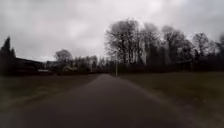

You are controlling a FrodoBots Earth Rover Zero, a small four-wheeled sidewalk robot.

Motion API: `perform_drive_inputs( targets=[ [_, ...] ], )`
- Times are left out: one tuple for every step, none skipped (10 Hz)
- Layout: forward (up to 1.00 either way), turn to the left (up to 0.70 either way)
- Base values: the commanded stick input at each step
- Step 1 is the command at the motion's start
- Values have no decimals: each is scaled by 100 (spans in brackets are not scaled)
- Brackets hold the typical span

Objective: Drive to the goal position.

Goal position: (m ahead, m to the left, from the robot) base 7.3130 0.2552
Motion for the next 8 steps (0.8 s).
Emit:
perform_drive_inputs(
  targets=[
    [100, 0],
    [100, 0],
    [100, 0],
    [100, 0],
    [100, 0],
    [100, 0],
    [100, 0],
    [100, 0]
  ],
)
